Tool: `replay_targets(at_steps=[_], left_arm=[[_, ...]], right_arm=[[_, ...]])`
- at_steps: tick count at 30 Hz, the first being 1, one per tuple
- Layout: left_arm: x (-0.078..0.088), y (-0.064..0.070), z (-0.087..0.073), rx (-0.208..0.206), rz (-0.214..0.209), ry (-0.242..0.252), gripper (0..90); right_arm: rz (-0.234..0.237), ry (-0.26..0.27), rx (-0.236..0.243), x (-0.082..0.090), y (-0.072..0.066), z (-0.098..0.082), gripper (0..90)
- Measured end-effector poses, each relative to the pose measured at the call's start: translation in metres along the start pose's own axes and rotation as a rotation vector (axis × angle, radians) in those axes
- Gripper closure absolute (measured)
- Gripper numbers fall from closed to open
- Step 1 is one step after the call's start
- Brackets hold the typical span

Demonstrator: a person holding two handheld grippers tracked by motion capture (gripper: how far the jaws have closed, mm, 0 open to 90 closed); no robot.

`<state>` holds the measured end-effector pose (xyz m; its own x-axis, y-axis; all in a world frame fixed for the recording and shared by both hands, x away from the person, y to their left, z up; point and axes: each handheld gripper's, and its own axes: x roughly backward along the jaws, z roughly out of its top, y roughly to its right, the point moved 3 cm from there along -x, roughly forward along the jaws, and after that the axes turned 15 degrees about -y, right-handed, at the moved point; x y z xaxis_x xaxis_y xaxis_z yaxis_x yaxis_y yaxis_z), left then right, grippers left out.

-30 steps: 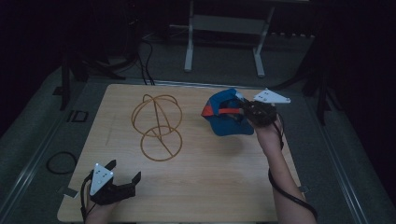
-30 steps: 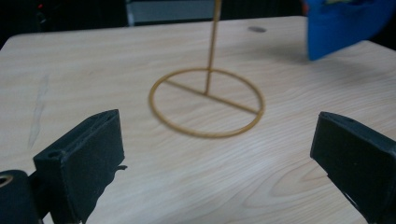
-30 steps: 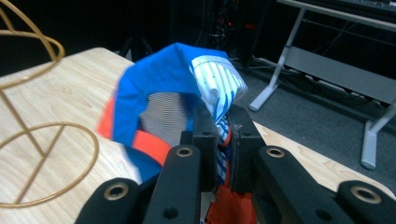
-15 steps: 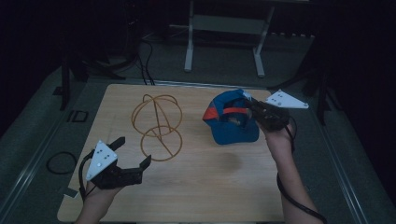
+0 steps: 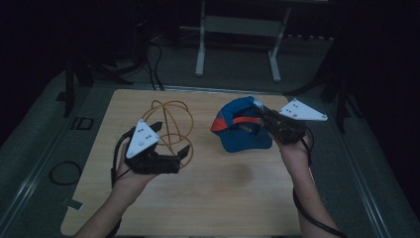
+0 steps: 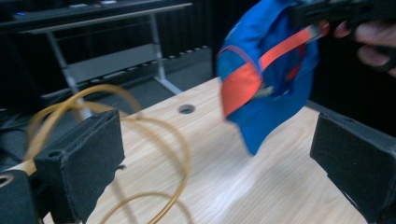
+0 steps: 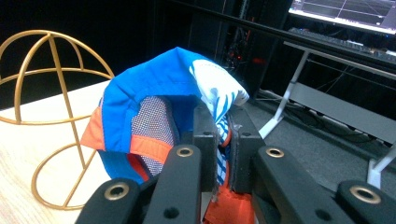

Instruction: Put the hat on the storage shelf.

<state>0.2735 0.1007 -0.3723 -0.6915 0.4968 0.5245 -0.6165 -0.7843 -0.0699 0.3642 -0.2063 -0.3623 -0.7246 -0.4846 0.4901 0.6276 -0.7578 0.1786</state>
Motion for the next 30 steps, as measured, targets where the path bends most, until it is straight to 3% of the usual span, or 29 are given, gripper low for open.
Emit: replay_targets(at_steps=[7,11,15,23,30], left_arm=[[-0.030,0.014,0.030,-0.037,-0.030,-0.001,4.1],[-0.045,0.020,0.045,-0.037,-0.064,0.001,5.1],[-0.059,0.027,0.056,-0.064,-0.066,-0.014,5.2],[-0.082,0.034,0.063,-0.109,-0.091,-0.055,13.3],[-0.099,0.039,0.062,-0.122,-0.097,-0.085,22.2]], right_arm=[[0.012,0.004,0.005,0.005,-0.003,-0.002,84.1],[0.010,0.008,0.017,0.010,-0.004,-0.002,84.1],[0.024,0.011,0.018,0.015,-0.003,-0.003,84.0],[0.036,0.017,0.033,0.024,-0.008,-0.007,83.9],[0.053,0.024,0.037,0.026,-0.013,-0.011,84.0]])
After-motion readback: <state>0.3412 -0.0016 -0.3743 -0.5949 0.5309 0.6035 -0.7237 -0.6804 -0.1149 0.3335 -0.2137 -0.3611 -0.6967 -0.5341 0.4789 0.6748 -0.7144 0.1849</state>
